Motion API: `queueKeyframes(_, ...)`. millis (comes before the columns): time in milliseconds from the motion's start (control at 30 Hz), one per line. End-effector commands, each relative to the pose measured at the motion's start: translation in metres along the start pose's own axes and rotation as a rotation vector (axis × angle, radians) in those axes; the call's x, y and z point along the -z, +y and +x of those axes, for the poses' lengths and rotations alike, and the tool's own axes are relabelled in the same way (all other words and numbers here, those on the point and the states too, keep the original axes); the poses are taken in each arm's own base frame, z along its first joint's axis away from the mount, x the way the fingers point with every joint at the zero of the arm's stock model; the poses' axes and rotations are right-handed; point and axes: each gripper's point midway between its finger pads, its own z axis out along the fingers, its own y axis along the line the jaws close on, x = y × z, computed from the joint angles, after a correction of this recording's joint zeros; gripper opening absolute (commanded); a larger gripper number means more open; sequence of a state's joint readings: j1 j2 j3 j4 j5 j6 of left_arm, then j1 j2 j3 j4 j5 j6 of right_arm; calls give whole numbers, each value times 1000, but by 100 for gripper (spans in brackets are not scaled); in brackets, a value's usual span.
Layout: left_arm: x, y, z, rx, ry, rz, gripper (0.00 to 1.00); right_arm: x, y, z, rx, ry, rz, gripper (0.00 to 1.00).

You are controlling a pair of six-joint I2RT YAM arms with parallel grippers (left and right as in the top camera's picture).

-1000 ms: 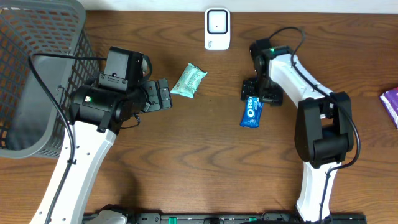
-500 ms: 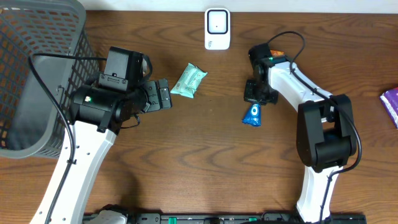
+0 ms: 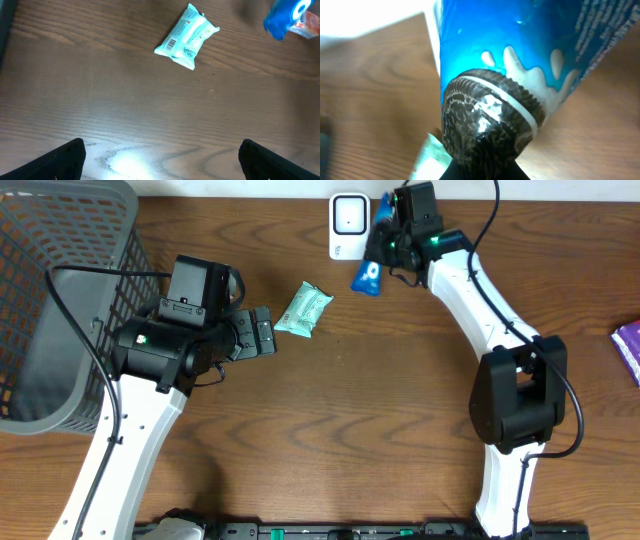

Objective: Scan the item barcode
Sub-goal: 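Lift the Oreo pack up to the scanner face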

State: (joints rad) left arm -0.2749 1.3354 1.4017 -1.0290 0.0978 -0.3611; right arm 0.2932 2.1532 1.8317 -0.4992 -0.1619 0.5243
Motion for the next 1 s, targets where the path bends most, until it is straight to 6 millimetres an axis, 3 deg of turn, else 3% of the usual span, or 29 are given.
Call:
queueKeyframes(0,-1,4,-2,-12,-1,-17,98,6,33,-18,-48,-70,-100,1)
queueKeyframes(167,-1,4,-2,-12,-1,-17,98,2,54,-43,-125,-176,-194,1)
queueKeyframes(367,-1,4,-2,-12,-1,-17,98,-23,57,-40,-142,-170,-205,1)
queueKeyframes(633,-1,4,-1,-12,-1,-17,98,-56,71,-34,-156,-18,-245,1)
queueKeyframes(800,-1,4,-2,-12,-1,-17,98,-54,72,-36,-161,2,-230,1)
queueKeyframes(967,-1,4,-2,-12,-1,-17,98,-39,64,-45,-123,7,-208,1)
